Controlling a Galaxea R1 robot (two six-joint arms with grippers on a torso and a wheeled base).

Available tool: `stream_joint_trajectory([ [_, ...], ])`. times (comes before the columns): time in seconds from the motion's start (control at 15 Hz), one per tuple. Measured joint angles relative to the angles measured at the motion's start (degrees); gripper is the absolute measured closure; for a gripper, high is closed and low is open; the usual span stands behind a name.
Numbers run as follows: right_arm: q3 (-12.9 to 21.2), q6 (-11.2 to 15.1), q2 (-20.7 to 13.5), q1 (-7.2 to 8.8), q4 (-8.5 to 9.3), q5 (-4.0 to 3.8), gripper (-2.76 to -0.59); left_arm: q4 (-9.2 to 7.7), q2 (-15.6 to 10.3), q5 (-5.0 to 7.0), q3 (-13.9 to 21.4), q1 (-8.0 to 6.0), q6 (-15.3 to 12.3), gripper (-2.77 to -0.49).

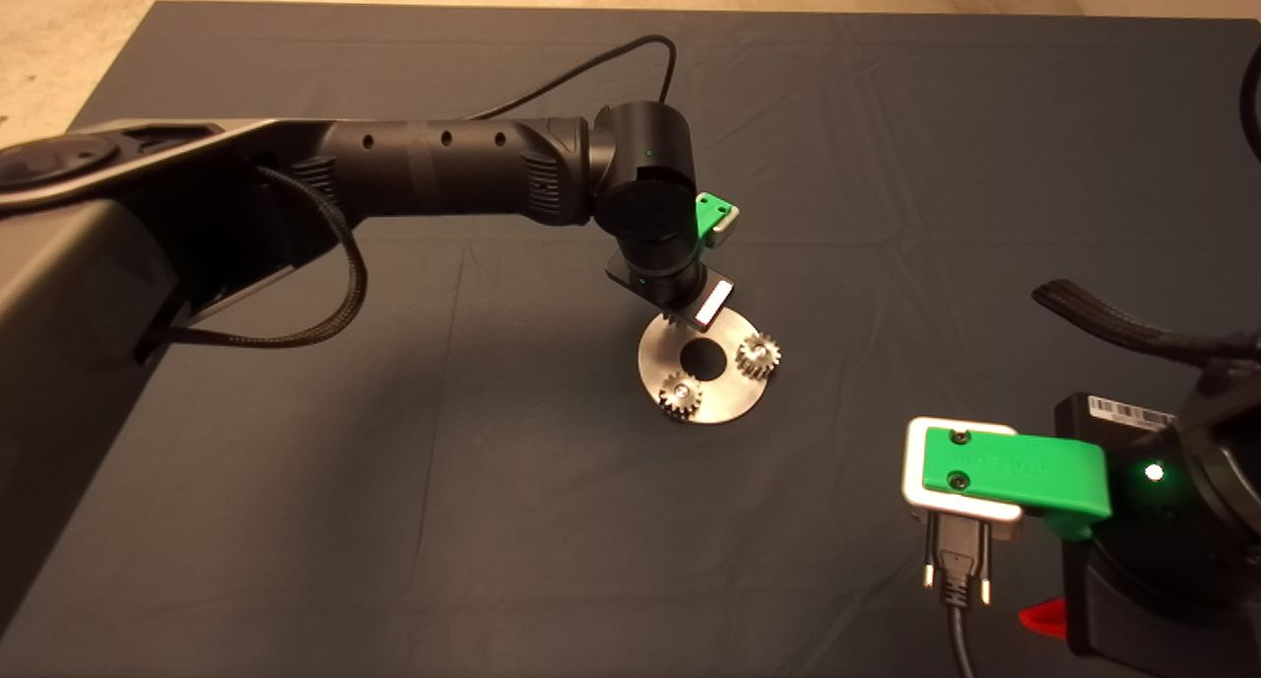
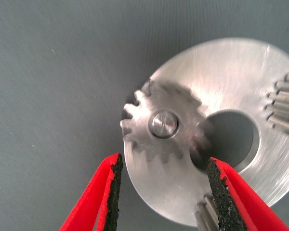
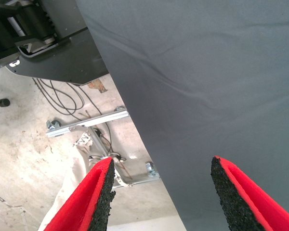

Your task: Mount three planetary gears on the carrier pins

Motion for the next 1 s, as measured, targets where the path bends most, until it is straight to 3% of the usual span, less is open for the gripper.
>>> stream_joint_trajectory([
  [0.4, 0.0, 0.0, 0.0, 0.02, 0.0, 0.06, -1.47, -2.23, 0.0, 0.11, -0.5, -0.94, 1.6, -1.31],
  [0.53, 0.0, 0.0, 0.0, 0.02, 0.0, 0.12, -1.47, -4.72, 0.0, 0.57, -0.8, -2.54, 3.2, -1.31],
  [0.67, 0.0, 0.0, 0.0, 0.0, 0.0, 0.15, -1.47, -8.13, 0.0, 2.17, -1.5, -4.99, 5.5, -1.31],
  [0.8, 0.0, 0.0, 0.0, 0.0, 0.0, 0.15, -1.47, -10.15, 0.0, 5.1, -1.8, -6.96, 6.7, -1.31],
  [0.87, 0.0, 0.0, 0.0, 0.0, 0.01, 0.15, -1.47, -11.12, 0.0, 6.44, -1.5, -7.28, 7.0, -1.31],
  [1.0, 0.0, 0.1, -0.2, -0.15, -0.02, 0.12, -1.47, -11.56, -0.4, 8.63, 2.4, -7.25, 6.9, -1.31],
])
